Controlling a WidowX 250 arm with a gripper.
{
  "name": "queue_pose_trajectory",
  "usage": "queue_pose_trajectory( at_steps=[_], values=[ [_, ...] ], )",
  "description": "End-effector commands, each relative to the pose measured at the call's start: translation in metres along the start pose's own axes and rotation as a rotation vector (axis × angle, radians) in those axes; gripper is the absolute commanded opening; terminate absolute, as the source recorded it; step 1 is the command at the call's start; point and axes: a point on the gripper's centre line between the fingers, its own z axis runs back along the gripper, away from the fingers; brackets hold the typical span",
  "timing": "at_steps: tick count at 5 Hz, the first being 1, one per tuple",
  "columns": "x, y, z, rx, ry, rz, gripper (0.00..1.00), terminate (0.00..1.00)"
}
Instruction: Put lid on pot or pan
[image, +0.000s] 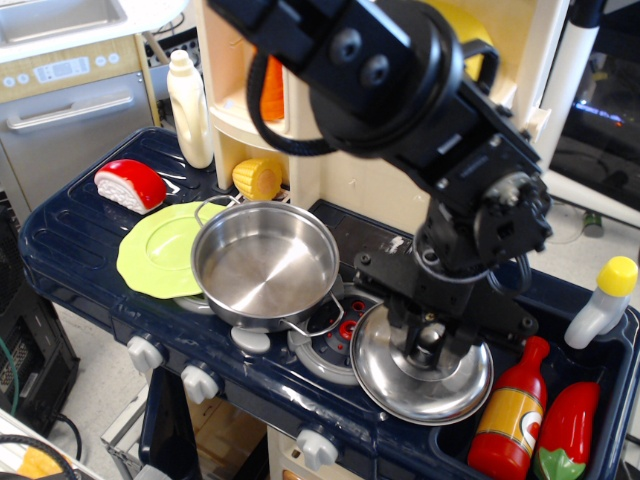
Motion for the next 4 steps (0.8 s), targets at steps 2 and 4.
queue_pose_trajectory(
  at_steps=[2,4],
  values=[
    [0.008,0.005,0.022,0.031,0.045,0.031,0.00,0.00],
    [0.031,0.035,0.112,0.279,0.182,-0.022,0.00,0.00]
  ],
)
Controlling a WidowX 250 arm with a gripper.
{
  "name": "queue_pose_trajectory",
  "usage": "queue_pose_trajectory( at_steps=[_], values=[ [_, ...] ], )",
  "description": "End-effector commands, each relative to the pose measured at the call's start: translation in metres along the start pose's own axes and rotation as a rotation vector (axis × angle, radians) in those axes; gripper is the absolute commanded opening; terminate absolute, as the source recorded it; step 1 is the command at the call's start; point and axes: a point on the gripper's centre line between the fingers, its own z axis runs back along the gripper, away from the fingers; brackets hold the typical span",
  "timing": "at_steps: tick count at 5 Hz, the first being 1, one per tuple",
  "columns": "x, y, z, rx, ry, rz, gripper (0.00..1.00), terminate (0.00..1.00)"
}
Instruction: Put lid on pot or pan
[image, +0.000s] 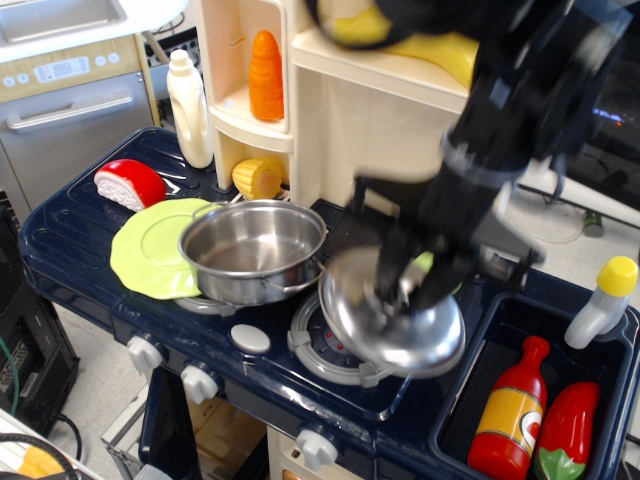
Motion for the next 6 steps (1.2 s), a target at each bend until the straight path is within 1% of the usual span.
queue_pose_trajectory(
  at_steps=[1,2,3,4,5,6],
  values=[
    [0.016,0.054,0.027,0.057,-0.079,-0.091,0.00,0.00],
    [0.020,0.078,0.005,0.051,-0.117,-0.119,0.00,0.00],
    [0.024,0.096,-0.025,0.005,-0.156,-0.156,0.00,0.00],
    [0.023,0.091,-0.036,-0.012,-0.185,-0.143,0.00,0.00],
    [0.021,0.086,-0.036,-0.063,-0.172,-0.131,0.00,0.00],
    [0.015,0.076,-0.028,-0.085,-0.171,-0.091,0.00,1.00]
  ],
)
